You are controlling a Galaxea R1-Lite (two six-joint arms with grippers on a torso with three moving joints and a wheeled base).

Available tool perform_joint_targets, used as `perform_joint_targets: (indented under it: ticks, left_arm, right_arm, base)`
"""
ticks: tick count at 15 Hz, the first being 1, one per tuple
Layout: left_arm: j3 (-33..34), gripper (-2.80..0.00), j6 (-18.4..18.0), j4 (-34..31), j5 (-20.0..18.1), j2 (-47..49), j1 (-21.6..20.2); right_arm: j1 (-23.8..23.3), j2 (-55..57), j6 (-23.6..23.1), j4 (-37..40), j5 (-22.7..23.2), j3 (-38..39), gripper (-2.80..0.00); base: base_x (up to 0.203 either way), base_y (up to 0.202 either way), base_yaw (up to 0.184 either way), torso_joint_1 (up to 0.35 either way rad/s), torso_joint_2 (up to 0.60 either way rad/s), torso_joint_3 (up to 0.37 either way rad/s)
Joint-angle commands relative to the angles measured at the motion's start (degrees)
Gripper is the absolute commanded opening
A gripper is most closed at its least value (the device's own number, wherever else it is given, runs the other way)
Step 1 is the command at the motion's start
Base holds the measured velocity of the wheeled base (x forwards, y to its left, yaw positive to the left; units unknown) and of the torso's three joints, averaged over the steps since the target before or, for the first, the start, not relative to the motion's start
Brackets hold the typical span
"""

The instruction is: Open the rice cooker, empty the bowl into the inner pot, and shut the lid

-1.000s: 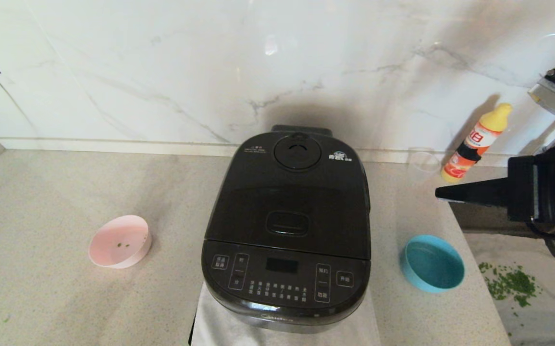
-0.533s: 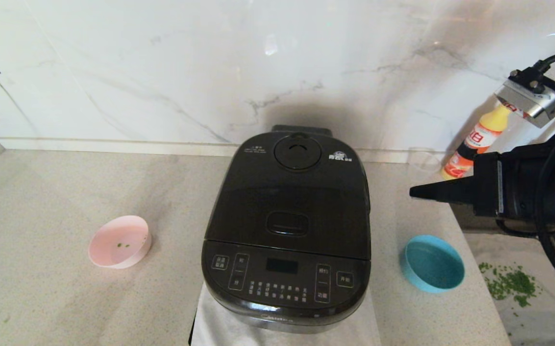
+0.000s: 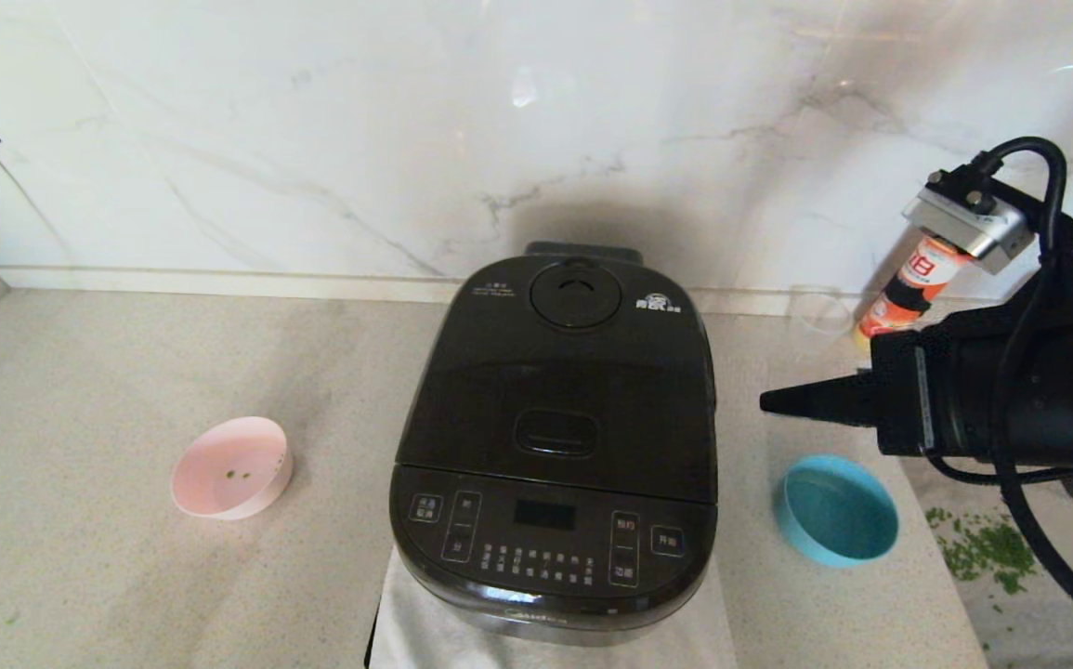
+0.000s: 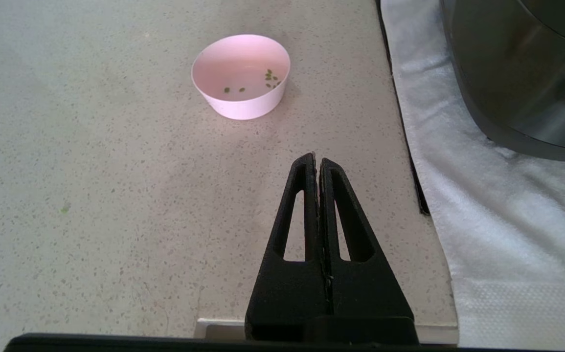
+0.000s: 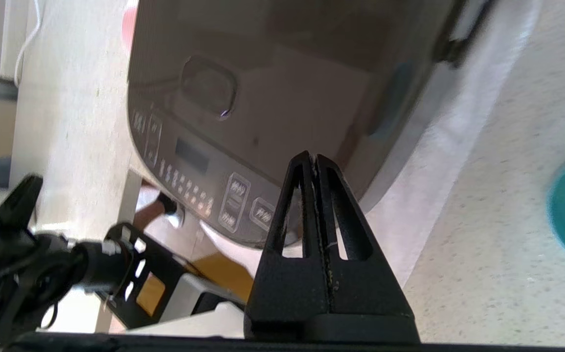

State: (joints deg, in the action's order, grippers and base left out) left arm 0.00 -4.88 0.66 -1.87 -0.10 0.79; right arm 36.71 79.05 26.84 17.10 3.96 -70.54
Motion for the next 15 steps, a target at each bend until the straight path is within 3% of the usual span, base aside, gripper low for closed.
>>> perform_joint_targets:
  ticks: [1,4,15]
  left_arm:
    - [0.4,-2.80,0.0,0.0,-0.1,0.0,0.0]
    - [0.4,-2.80,0.0,0.0,0.0,0.0,0.0]
    - [0.4,-2.80,0.0,0.0,0.0,0.0,0.0]
  right_arm:
    - [0.6,0.0,0.1,1.2,0.1,0.0,-2.80]
    - [1.9,-0.9,0.2,6.0,0.3,0.3,-2.80]
    - [9.8,0.5,0.5,7.9,0.3,2.6,-2.80]
  base:
    - [0.000,0.000,0.000,0.000,0.00,0.000]
    - [0.000,0.000,0.000,0.000,0.00,0.000]
    - [0.000,0.000,0.000,0.000,0.00,0.000]
